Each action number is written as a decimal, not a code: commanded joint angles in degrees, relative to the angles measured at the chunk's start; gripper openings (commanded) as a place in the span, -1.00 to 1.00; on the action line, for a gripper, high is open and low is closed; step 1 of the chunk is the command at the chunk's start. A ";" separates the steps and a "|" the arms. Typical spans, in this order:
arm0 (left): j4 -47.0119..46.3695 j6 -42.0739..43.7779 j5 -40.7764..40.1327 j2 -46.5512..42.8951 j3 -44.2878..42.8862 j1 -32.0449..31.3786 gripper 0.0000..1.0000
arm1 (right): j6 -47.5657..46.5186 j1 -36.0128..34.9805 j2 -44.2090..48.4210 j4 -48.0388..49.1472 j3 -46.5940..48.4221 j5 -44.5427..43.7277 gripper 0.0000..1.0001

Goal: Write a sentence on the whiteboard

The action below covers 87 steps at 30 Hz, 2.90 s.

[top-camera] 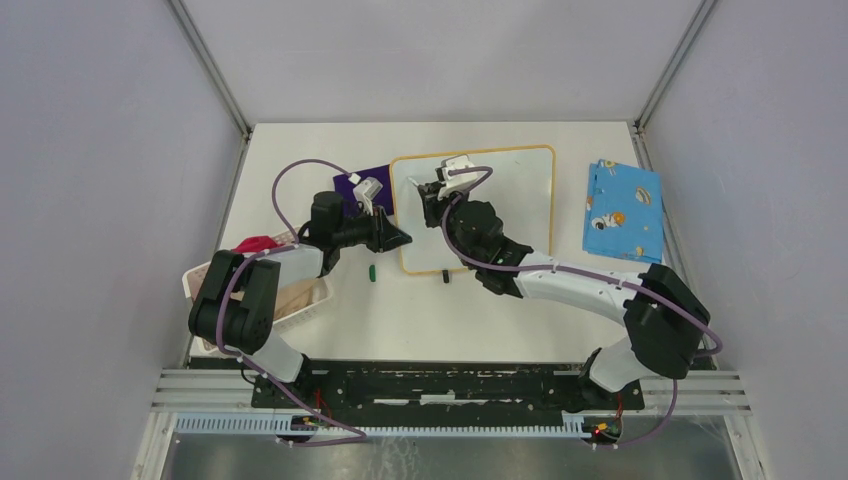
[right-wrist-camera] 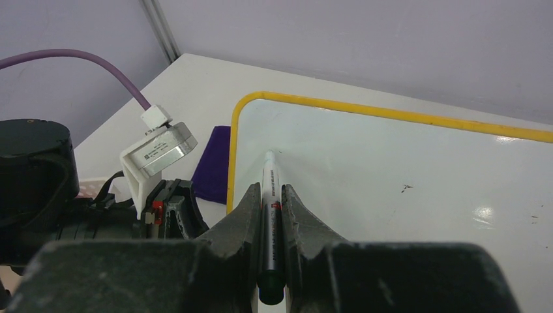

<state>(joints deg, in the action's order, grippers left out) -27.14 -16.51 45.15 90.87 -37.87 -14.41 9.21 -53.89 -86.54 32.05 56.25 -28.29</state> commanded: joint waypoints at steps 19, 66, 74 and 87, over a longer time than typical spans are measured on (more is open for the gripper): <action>0.50 3.86 -2.49 -0.57 -0.87 0.53 -0.96 | 1.87 2.72 0.50 -0.21 0.04 -0.22 -1.00; 0.50 3.76 -2.51 -0.41 -0.93 0.53 -0.96 | 2.28 4.15 3.37 -2.56 0.12 6.25 -1.00; 0.55 3.82 -2.55 -0.64 -0.94 0.53 -0.96 | 2.30 4.14 1.38 -3.49 0.64 5.34 -1.00; 0.50 3.77 -2.65 -0.28 -0.95 0.53 -0.97 | 2.87 4.21 4.01 -3.35 -5.45 4.70 -1.00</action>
<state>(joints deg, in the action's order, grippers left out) -27.20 -15.51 45.06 90.87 -37.87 -14.44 11.60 -49.84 -84.27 28.51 52.97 -21.82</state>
